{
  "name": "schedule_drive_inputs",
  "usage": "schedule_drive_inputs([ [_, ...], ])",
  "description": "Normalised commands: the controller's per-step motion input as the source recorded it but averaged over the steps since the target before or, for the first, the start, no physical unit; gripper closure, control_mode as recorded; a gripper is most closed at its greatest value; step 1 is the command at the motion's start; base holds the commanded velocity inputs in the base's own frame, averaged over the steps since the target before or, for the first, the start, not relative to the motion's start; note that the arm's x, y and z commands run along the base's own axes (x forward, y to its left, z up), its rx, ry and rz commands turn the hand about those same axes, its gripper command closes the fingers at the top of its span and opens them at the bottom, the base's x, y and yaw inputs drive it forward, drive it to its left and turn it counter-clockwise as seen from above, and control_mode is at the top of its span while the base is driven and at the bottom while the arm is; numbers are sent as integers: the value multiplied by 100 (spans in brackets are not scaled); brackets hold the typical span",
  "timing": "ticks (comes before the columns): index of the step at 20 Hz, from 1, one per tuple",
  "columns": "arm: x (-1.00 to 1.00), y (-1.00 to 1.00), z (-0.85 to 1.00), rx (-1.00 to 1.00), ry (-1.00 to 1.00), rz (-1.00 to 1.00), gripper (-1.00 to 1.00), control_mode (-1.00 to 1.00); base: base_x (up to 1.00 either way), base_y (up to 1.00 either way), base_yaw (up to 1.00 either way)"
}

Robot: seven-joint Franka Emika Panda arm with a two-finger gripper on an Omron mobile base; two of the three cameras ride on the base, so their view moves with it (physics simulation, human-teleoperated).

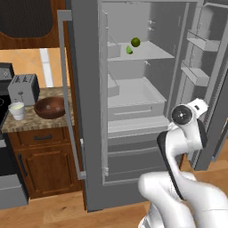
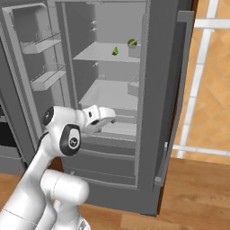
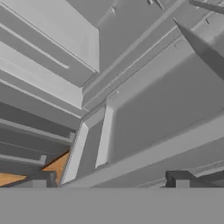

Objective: Grab a lemon wedge from the fridge and one ice cube from the ice bowl, and put them in the glass of lemonade.

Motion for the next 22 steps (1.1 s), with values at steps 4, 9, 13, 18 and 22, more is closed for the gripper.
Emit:
schedule_drive_inputs([
  [4,81,7,-12,-10,20,-4,-100,-100,0,0,0],
  [9,62,-67,-15,-1,23,-1,-100,-100,0,0,0],
  [13,37,-91,-21,0,13,-3,-100,-100,0,0,0],
  [18,-4,-100,-38,0,6,-13,-100,-100,0,0,0],
  [22,-26,-73,-21,0,-5,-8,-100,-100,0,0,0],
])
